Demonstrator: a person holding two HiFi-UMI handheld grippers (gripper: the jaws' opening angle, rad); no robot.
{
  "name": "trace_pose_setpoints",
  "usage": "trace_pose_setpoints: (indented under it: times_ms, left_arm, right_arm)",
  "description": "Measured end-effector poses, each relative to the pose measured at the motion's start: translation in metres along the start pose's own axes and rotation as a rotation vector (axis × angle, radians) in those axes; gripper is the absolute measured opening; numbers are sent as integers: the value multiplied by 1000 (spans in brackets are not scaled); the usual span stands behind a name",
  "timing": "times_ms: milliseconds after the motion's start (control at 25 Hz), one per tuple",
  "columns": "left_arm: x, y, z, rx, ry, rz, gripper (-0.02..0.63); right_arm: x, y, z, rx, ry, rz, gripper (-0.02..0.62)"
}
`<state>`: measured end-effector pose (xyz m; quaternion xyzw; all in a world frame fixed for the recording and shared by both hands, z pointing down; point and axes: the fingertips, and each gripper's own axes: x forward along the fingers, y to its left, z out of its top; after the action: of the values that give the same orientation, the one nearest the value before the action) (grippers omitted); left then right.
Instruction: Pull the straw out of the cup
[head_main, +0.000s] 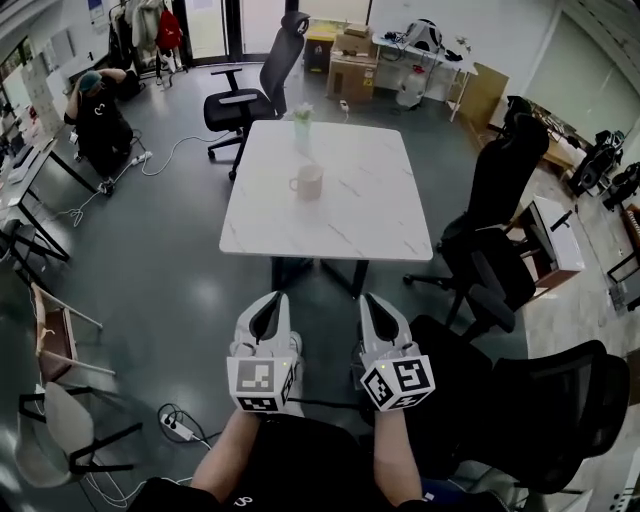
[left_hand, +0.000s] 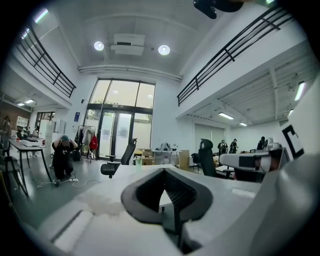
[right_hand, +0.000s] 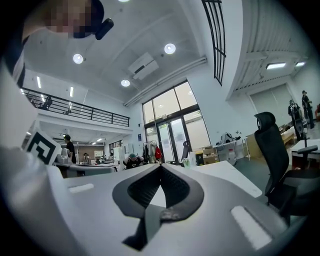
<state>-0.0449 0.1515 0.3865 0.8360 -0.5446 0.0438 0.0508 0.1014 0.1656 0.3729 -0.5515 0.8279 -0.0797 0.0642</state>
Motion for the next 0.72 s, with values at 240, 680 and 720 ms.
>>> trace_pose_setpoints:
  times_ms: [240, 680, 720]
  left_arm:
    - [95, 53, 0, 45, 76, -3, 2]
    - [273, 137, 32, 63, 95, -54, 1]
    - [282, 141, 32, 56, 99, -58, 2]
  right_arm:
    - [105, -23, -10, 62, 23, 19, 3]
    - [295, -81, 10, 46, 61, -20, 3]
    - [303, -83, 9, 44, 69, -22, 3]
